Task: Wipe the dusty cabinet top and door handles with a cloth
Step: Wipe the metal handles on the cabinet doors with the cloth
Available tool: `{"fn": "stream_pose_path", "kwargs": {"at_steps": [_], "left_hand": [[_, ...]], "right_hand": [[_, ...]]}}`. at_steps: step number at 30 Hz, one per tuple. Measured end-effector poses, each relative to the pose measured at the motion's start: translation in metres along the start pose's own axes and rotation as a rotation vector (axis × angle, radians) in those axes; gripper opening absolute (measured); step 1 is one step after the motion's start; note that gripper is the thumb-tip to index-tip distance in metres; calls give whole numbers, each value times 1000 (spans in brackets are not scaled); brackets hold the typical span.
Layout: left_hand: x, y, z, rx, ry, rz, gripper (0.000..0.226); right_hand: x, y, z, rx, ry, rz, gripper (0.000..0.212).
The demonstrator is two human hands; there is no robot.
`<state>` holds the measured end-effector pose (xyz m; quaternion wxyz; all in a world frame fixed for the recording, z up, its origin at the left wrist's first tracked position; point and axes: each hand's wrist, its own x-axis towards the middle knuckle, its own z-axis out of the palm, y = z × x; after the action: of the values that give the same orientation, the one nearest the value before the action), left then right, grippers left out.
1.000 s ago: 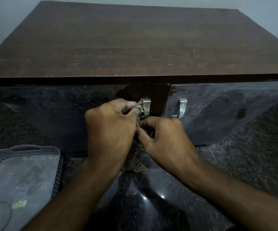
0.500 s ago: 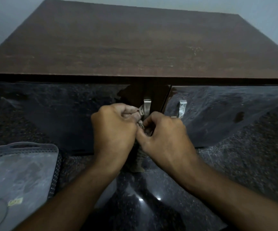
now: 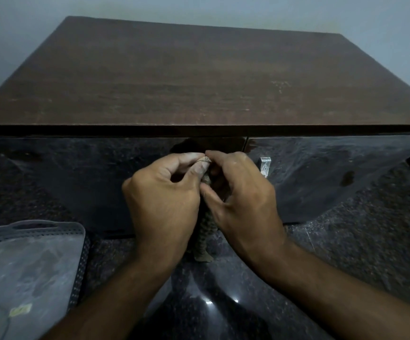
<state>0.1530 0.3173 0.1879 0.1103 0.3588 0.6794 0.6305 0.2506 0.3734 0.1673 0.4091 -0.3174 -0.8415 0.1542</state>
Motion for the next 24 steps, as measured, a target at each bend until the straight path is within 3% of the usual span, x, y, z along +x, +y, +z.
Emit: {"fn": "stream_pose_path", "kwargs": {"at_steps": [10,14,19,22,24], "left_hand": [[4,2,-1,23,-91,73,23],[5,-3,1,94,-56,75,19],[3,2,1,107,-67,78,18],[4,3,-2,155,-63,109,17],[5,0,-5,182,-63,113,18]], "right_hand": [[15,15,-9,14,238,-69,15],[12,17,-1,-102,178,-162,21],[-3,13,0,-241,-78,-174,49],[2,13,-7,-133,-87,-59,35],[8,12,-11,-146,-34,-94,46]]}}
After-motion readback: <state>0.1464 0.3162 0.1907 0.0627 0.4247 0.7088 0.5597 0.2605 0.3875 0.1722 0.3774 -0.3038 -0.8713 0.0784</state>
